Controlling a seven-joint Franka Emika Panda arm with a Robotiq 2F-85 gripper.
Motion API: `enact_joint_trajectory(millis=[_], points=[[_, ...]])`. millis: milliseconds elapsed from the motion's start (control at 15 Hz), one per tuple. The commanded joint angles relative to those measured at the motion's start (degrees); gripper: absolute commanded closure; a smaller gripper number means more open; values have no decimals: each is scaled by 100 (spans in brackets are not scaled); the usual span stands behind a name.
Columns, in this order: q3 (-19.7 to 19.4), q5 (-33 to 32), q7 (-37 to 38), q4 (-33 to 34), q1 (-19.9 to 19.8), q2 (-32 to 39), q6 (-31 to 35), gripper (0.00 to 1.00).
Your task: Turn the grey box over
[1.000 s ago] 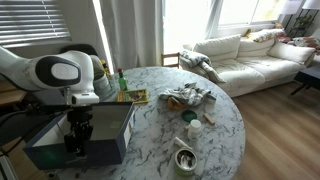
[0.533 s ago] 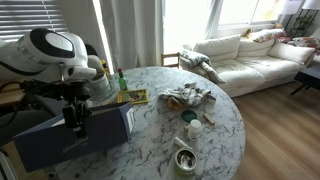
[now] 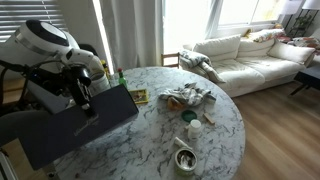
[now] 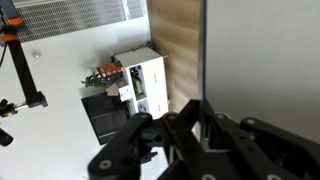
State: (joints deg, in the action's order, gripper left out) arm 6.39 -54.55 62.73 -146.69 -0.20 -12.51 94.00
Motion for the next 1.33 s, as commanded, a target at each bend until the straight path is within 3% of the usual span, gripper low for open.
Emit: enact_joint_trajectory(millis=[0,400,1067,1200,1267], points=[[14,-661,-242,-13,188,2,-284,98],[-25,-1394,-170,-89,332,199,-250,98],[-47,-1494,143,-132,359,221,-408,98],[-62,-1425,114,-129,356,175,-452,85],[-70,-1408,93,-141,353,161,-475,72]])
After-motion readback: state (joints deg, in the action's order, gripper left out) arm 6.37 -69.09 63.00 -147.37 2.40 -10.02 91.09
